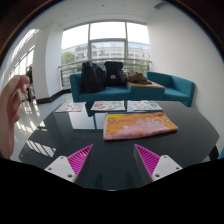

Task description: Fold towel

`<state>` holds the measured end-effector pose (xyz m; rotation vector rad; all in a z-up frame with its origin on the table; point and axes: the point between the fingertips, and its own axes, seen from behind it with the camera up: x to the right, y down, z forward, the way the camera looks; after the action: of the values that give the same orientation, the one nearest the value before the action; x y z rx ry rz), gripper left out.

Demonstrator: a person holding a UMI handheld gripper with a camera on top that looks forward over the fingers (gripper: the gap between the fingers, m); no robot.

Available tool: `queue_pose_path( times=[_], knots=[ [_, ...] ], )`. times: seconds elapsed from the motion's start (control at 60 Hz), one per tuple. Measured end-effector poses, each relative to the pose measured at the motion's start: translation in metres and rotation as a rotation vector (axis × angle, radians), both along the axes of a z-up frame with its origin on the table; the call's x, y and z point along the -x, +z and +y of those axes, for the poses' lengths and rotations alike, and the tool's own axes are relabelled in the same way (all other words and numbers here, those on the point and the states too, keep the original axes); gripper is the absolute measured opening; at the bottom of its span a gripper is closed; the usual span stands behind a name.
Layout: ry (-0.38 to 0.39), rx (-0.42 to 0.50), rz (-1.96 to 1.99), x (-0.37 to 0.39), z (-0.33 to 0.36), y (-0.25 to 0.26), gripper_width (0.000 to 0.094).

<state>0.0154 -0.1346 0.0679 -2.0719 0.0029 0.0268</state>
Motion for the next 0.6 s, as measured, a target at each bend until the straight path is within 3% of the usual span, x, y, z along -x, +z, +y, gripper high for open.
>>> queue_pose_path(
  times=[0.4,0.517,0.55,0.6],
  knots=[
    [0.092,0.089,-0.078,0.028,0.185,-0.054,0.0544],
    [0.088,0.164,-0.058,0.030,0.200,-0.081,0.0405],
    [0.085,0.140,-0.060,0.028,0.205,-0.077,0.0382],
    [0.075,0.153,-0.084,0.025,0.206,-0.079,0.0267]
  ],
)
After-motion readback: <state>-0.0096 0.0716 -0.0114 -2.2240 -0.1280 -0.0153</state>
